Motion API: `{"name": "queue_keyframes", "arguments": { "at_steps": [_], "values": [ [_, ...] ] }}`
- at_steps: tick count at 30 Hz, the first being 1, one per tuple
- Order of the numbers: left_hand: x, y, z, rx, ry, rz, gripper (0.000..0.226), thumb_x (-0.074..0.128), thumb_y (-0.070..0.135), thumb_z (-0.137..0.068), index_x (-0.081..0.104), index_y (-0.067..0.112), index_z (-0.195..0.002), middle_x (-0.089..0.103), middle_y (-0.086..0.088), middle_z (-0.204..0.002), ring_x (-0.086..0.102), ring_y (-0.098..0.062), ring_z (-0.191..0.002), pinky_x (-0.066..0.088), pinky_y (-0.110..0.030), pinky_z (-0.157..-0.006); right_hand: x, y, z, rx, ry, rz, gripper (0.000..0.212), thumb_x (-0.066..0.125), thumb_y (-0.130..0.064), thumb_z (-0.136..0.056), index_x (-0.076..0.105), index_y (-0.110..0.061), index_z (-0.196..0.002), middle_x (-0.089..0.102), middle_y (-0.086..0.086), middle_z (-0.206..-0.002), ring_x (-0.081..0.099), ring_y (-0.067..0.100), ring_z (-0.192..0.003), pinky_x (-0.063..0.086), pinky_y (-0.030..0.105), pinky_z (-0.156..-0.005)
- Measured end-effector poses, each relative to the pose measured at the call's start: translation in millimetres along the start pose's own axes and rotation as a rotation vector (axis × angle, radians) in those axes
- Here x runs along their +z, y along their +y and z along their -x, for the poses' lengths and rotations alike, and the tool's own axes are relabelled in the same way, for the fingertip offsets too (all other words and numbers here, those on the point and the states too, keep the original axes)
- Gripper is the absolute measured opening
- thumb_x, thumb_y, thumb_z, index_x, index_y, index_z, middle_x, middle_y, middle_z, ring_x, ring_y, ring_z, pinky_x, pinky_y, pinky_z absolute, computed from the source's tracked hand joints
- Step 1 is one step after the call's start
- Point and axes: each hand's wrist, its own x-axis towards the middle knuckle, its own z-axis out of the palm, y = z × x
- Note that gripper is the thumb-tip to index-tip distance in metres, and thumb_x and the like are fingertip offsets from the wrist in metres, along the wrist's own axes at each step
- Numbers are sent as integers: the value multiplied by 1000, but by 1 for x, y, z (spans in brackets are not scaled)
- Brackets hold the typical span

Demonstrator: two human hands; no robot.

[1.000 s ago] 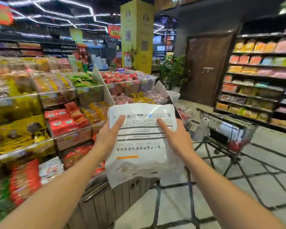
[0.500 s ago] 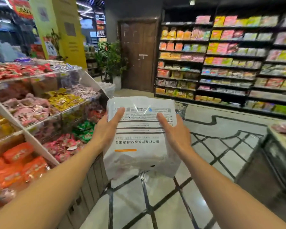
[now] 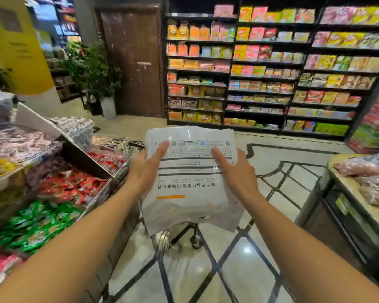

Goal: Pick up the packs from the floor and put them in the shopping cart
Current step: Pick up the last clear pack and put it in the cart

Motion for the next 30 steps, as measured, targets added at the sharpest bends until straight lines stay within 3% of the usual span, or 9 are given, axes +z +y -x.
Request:
{"name": "queue_keyframes", "arguments": {
  "at_steps": [2,5,9,14,17,20,25,30],
  "values": [
    [20,-8,-34,-26,-12,-22,35,60,69,-91,71,37,-98,79,8,-86,77,-12,-82,60,-33,-77,6,18,-34,18,-1,9,112,34,-108,-62,48,-36,-147,68,-6,-132,66,26,-117,53,47,-96],
    [54,-19,-83,-24,-35,-77,44,55,72,-91,70,34,-107,78,8,-83,75,-6,-69,55,-26,-66,13,47,-85,28,-10,-1,105,36,-105,-66,50,-36,-144,67,-10,-126,67,23,-112,53,43,-88],
    [109,-33,-154,-82,-60,-37,77,61,88,-73,69,29,-121,81,-2,-97,79,-25,-88,62,-49,-88,13,87,-164,55,-33,-28,96,43,-99,-72,50,-34,-143,65,-11,-119,65,22,-108,52,42,-86],
    [185,-31,-246,-92,-59,-70,77,53,93,-74,68,33,-120,80,0,-102,78,-23,-91,61,-46,-86,-2,125,-282,84,-71,-20,85,47,-94,-76,51,-36,-138,68,-8,-117,67,23,-104,52,41,-84],
    [224,-31,-298,-114,-62,-60,73,54,92,-76,69,33,-116,80,0,-99,78,-24,-90,61,-50,-89,-8,144,-346,95,-84,-21,92,44,-101,-69,51,-39,-137,70,-7,-119,68,25,-107,54,49,-95],
    [256,-34,-345,-118,-50,-82,72,52,93,-77,70,34,-113,80,2,-99,78,-25,-91,60,-53,-92,-6,162,-403,97,-96,5,97,42,-104,-66,51,-39,-137,71,-7,-117,70,25,-105,56,53,-96],
    [292,-50,-430,-129,-39,-142,67,47,89,-84,71,32,-111,79,3,-97,76,-22,-90,60,-46,-89,15,192,-490,124,-109,26,96,41,-105,-66,52,-40,-136,72,-9,-114,72,24,-100,58,52,-92],
    [319,-75,-522,-164,-33,-116,60,51,79,-88,70,26,-109,79,3,-90,77,-17,-79,55,-28,-63,52,219,-576,153,-132,43,87,48,-91,-80,48,-34,-146,65,-8,-118,67,27,-111,51,43,-91]
  ]
}}
